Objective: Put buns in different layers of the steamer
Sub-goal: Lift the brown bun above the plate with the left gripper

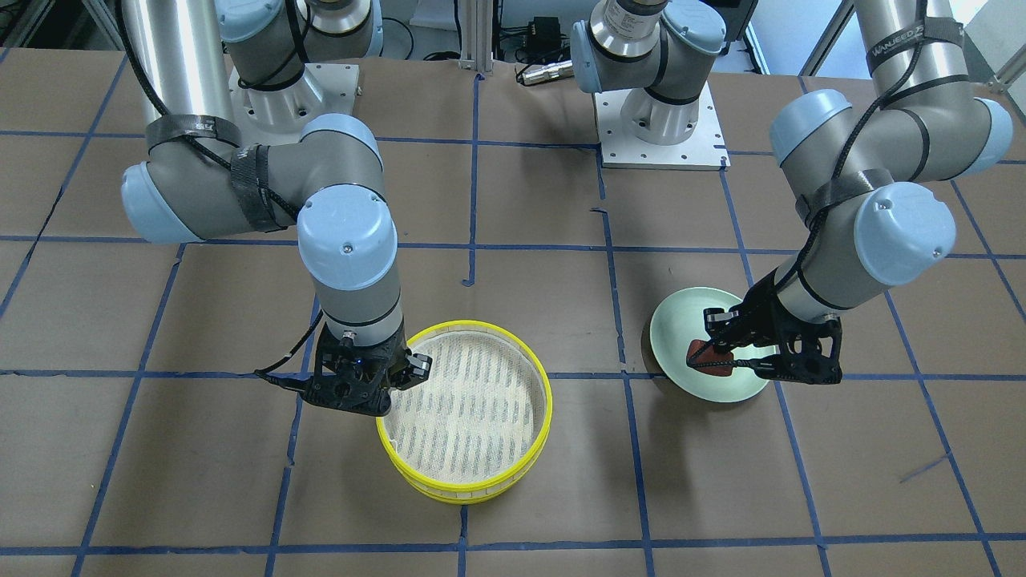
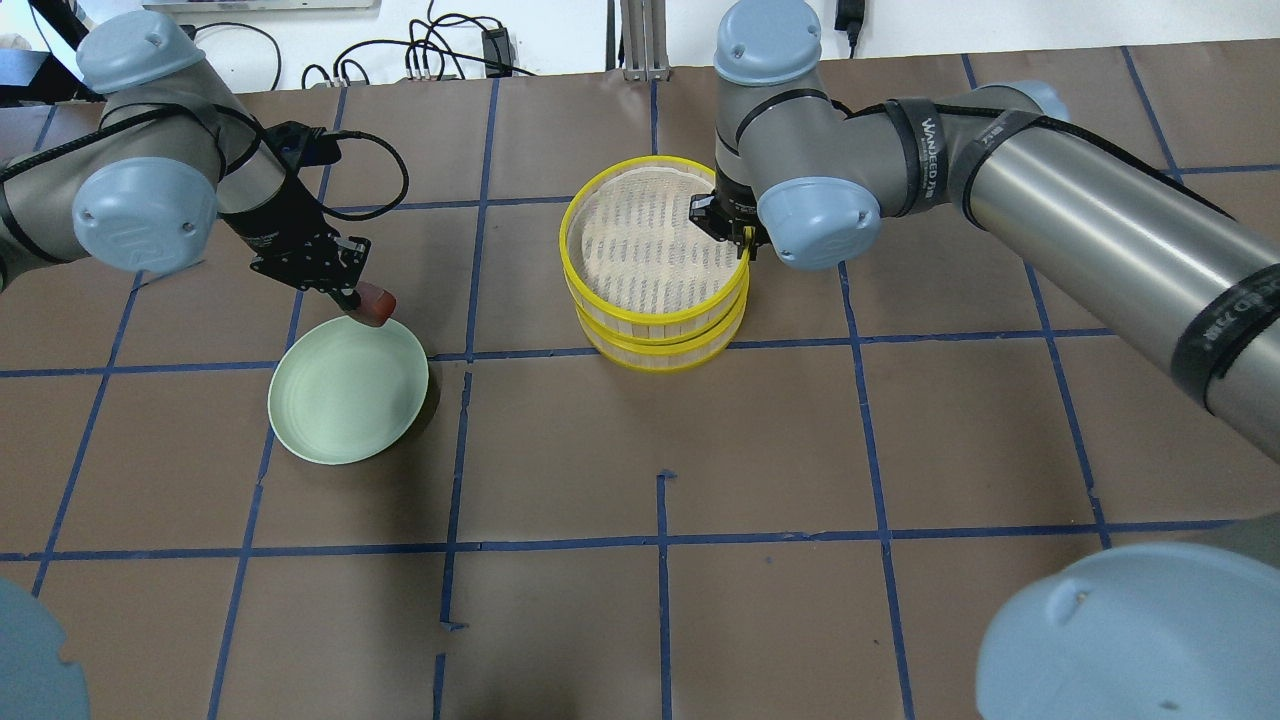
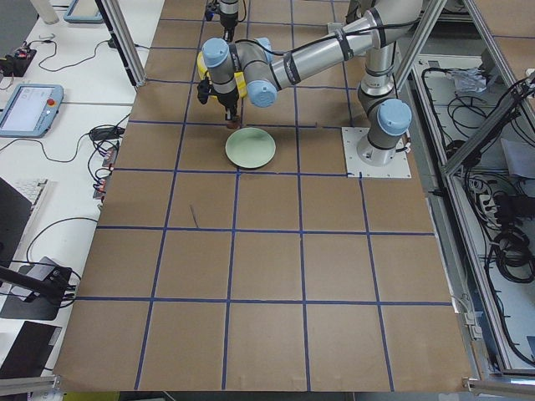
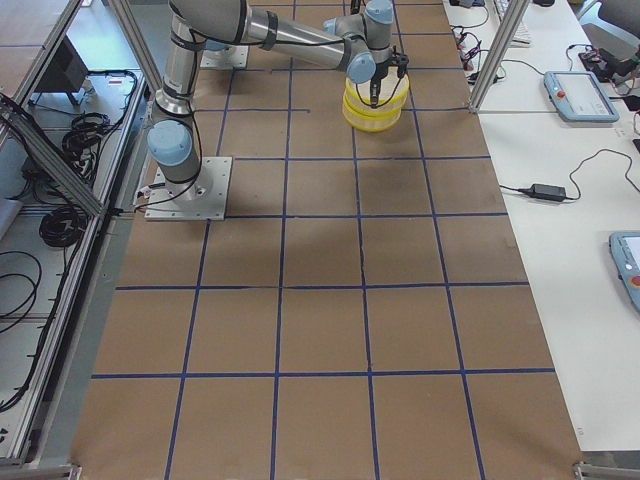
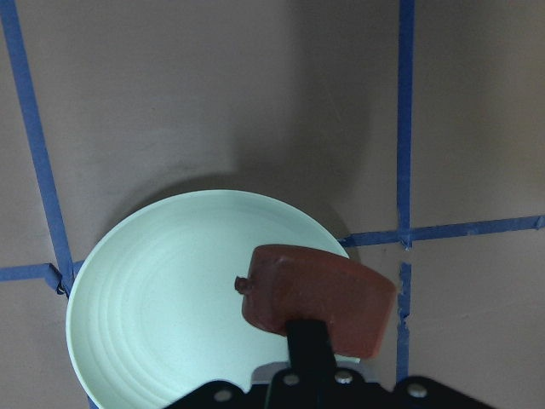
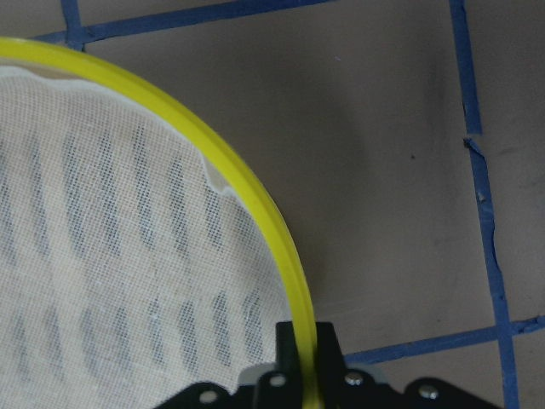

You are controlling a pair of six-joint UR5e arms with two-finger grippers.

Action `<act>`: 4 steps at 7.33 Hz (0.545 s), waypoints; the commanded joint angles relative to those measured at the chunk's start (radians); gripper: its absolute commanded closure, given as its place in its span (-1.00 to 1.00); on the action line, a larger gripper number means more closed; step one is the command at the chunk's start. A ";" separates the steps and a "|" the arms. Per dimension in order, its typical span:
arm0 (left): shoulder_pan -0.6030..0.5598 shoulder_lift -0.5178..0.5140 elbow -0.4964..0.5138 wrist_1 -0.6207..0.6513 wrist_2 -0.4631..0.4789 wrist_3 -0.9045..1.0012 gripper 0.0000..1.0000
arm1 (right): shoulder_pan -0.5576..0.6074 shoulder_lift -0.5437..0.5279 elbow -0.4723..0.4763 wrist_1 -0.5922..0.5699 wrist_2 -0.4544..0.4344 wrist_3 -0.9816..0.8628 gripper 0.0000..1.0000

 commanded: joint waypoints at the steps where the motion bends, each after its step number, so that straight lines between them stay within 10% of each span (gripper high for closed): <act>1: 0.000 0.001 0.000 0.000 -0.002 0.000 0.98 | 0.000 -0.002 0.015 0.005 -0.001 -0.005 0.78; 4: 0.000 0.001 0.003 0.000 -0.004 -0.014 0.98 | 0.002 -0.005 0.018 0.012 -0.003 -0.007 0.78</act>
